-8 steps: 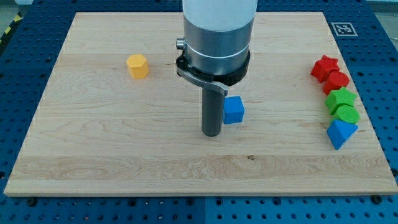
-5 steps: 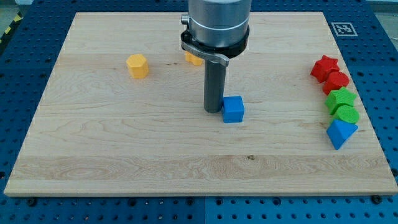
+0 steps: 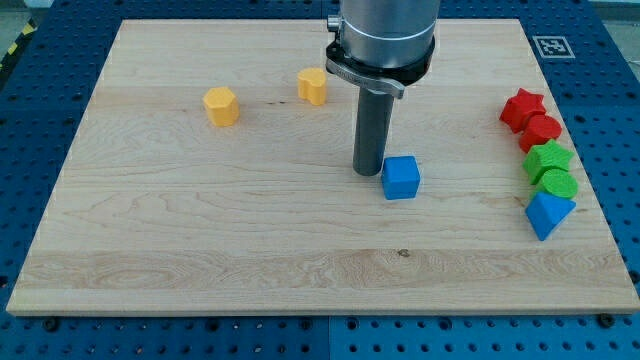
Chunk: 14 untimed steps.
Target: Slide the blue cube at the bottom right of the board
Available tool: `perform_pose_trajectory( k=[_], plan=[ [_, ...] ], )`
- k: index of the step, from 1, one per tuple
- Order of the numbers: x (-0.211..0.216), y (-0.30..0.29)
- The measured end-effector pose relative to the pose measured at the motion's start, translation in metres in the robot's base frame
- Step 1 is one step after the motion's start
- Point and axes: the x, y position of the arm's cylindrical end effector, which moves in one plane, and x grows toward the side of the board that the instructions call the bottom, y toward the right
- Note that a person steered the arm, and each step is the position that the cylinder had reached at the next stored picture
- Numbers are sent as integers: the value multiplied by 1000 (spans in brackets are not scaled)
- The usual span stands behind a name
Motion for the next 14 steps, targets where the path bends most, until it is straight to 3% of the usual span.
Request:
perform_pose_trajectory(
  k=[3, 4, 6, 7, 8, 14],
  plan=[
    [52, 32],
    [57, 55],
    [12, 40],
    [19, 61],
    [55, 61],
    [95, 134]
  ],
)
